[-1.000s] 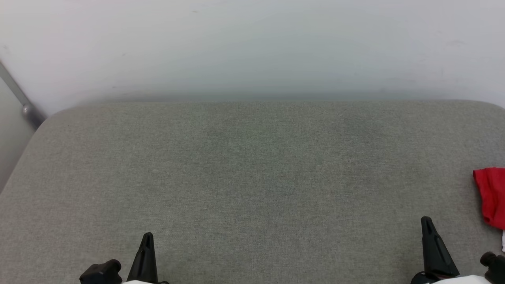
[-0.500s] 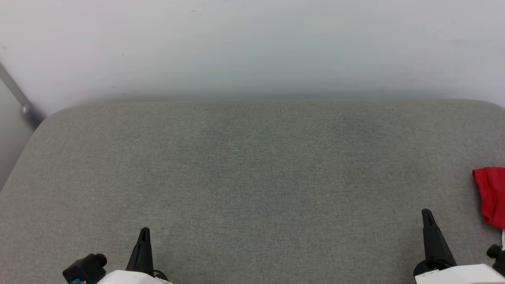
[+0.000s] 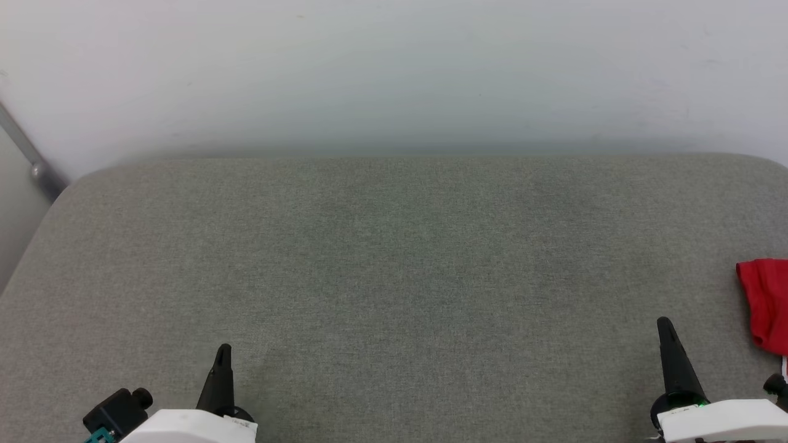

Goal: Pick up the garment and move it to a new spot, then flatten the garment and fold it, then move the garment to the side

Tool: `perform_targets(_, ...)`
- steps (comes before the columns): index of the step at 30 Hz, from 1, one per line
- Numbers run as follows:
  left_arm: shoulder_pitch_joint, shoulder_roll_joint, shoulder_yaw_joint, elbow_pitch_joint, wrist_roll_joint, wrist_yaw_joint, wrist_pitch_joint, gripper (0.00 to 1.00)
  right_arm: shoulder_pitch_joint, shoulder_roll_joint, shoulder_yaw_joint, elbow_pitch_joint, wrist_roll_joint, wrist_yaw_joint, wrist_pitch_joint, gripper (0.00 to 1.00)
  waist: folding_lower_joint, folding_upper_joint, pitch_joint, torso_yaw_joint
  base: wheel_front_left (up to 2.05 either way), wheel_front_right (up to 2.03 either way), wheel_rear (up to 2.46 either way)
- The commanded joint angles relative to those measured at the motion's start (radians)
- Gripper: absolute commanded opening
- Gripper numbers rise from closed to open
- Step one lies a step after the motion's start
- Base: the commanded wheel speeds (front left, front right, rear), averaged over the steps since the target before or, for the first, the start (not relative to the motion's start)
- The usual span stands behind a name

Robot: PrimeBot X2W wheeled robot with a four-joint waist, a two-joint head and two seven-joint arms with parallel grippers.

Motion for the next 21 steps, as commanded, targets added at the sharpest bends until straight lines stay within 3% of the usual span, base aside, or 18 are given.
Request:
perform_targets(1,-0.03,0.006,0.008,-0.004,-0.035,-0.006,0.008,0.0,-0.025,-0.01,-0.002,-0.002,0.031,0.0,0.007,0.0,0.0,0.0,0.0,0.0,0.0,0.0,0.0)
perform_targets(21,-0.073,0.006,0.036,0.02,-0.279,-0.037,0.066,0.0,-0.073,-0.011,-0.011,0.033,0.252,0.0,0.064,0.0,0.0,0.0,0.003,-0.004,0.0,0.0,0.0)
